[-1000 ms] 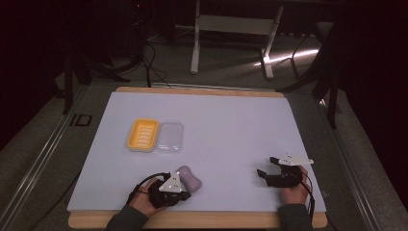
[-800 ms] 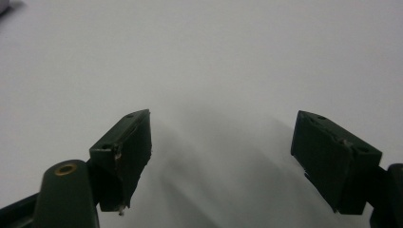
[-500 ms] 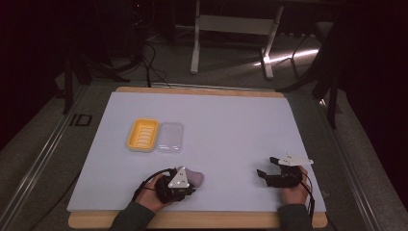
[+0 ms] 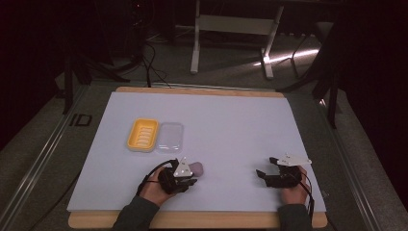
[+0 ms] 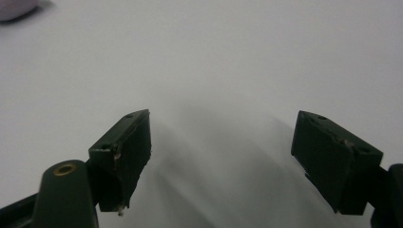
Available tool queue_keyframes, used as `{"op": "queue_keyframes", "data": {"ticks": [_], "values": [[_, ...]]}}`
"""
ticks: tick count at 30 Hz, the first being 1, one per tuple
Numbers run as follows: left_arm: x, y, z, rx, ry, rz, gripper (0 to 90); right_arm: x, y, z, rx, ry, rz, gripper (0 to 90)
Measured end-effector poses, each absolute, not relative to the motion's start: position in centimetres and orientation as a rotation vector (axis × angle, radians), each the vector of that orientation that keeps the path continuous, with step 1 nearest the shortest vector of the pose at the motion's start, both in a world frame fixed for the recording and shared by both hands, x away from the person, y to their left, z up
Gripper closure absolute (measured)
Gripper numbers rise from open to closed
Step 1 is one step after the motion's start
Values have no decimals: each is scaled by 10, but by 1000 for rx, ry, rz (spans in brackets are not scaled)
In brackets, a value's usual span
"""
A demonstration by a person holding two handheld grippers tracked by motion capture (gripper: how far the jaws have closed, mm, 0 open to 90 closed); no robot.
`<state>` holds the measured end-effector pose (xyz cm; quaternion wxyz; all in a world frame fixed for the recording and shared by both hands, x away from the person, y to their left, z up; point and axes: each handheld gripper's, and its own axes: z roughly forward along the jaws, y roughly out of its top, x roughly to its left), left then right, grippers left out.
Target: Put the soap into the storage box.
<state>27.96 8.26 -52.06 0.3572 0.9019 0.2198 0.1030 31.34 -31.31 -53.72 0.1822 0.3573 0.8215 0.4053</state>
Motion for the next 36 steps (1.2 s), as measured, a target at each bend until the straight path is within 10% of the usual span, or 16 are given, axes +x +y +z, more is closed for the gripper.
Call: {"op": "queue_keyframes", "data": {"ticks": [21, 36], "values": [[307, 89, -491, 2471, 520, 271, 376, 313, -313, -537, 1013, 2319, 1146, 202], [329, 78, -493, 2606, 493, 216, 362, 313, -313, -537, 1009, 2321, 1146, 201]]}}
